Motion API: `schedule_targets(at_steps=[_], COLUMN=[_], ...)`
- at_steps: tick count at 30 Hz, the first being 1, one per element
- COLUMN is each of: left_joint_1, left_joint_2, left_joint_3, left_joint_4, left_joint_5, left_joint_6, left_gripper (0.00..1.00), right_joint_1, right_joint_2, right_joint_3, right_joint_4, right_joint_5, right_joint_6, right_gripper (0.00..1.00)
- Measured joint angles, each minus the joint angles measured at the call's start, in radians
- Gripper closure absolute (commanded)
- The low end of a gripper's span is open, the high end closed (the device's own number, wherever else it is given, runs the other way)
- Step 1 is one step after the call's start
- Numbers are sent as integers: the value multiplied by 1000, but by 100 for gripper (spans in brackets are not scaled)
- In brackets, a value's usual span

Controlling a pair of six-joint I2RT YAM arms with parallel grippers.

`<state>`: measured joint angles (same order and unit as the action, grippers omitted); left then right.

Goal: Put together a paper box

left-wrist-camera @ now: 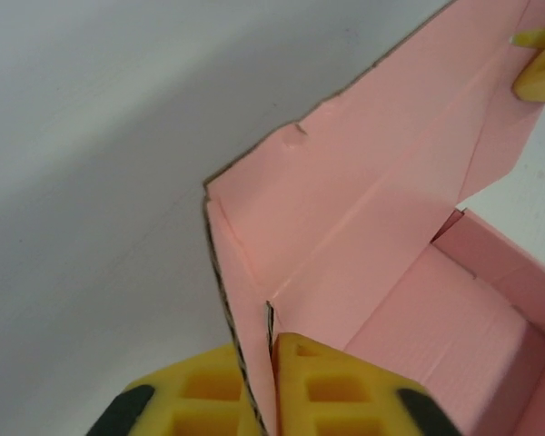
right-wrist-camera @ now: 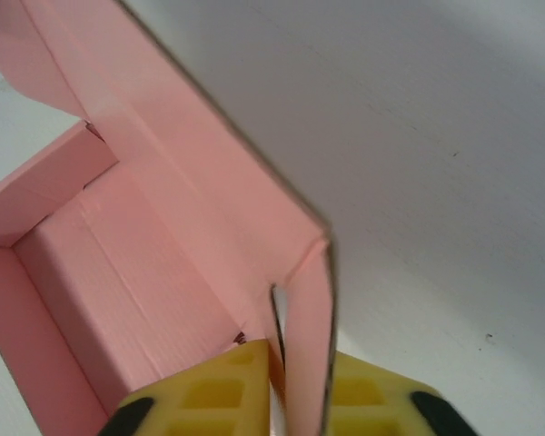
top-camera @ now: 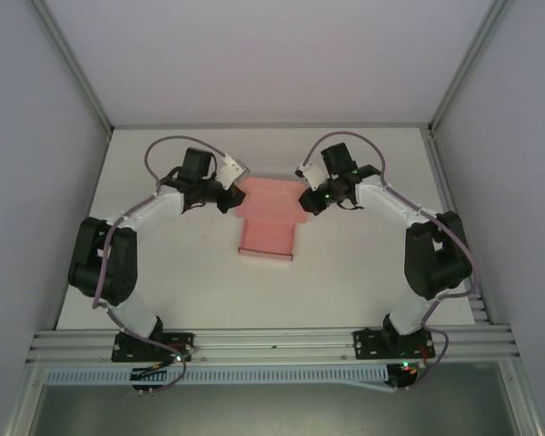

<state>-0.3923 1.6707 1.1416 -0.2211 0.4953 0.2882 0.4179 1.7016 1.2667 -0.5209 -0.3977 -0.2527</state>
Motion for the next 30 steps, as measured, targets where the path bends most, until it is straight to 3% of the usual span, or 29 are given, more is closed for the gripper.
schedule_targets(at_steps=[6,10,19,30], left_joint_1=[-68,-135,-261,-327], left_joint_2=[-76,-133,-170,-103], left_joint_3=[-53,-76,-115,-109], left_joint_4=[38,89,212,322], left_joint_5=[-144,-332,-739,-838], left_joint_6=[-42,-122,-382,-612], left_gripper=[100,100,100,100], right_joint_1=[1,25,198,262], right_joint_2=[-15,-65,-168,-169], right_joint_3=[-2,-41,-129,-271], right_joint_4=[13,81,257,505], right_joint_5=[33,99,480,795], right_joint_6=[64,148,401,709], right_gripper=[96,98,100,100])
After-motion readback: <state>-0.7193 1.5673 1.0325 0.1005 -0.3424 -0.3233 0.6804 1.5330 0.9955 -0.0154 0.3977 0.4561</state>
